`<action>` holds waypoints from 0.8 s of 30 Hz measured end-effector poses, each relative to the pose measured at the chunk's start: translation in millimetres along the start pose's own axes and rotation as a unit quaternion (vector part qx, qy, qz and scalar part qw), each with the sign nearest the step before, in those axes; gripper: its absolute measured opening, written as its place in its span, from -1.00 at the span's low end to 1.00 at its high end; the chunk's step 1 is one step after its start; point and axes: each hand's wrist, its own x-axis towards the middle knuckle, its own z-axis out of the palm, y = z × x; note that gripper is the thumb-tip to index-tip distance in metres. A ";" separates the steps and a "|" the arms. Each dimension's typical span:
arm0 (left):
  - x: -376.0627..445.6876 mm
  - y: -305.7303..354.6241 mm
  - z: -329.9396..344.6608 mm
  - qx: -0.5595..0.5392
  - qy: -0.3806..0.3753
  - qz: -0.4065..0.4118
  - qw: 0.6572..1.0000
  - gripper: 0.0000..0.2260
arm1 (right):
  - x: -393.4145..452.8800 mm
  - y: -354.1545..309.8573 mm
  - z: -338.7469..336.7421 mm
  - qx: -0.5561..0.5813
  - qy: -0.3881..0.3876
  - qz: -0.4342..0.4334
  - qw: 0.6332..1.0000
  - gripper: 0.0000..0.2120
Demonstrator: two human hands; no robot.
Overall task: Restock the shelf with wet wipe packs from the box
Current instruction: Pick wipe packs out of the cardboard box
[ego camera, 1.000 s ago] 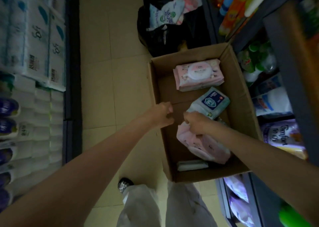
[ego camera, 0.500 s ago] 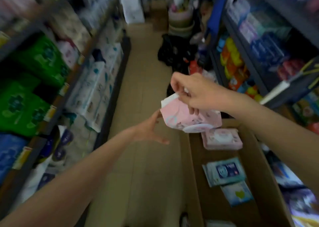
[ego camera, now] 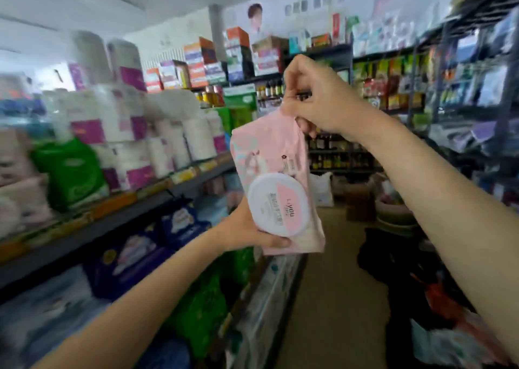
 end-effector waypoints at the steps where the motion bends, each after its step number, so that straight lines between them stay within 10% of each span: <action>1: -8.0 2.9 -11.5 -0.008 0.036 0.011 0.999 -0.27 | 17.9 -11.0 9.3 0.004 -0.002 -0.016 1.000 -0.66; 13: -75.8 33.5 -162.9 0.080 0.404 0.071 0.909 -0.16 | 151.3 -67.8 99.7 0.291 0.064 -0.087 0.951 -0.82; 18: -57.5 47.7 -218.7 0.134 0.619 0.021 0.773 0.02 | 159.3 -79.8 172.9 0.186 -0.017 -0.137 0.973 -0.09; 21: -62.0 44.3 -242.1 0.205 0.645 -0.032 0.735 0.11 | 169.3 -84.8 217.7 0.194 0.094 -0.204 0.955 -0.09; 24: -86.9 39.0 -260.3 0.264 0.572 -0.031 0.776 0.02 | 184.2 -87.2 243.6 0.209 0.132 -0.231 0.941 -0.10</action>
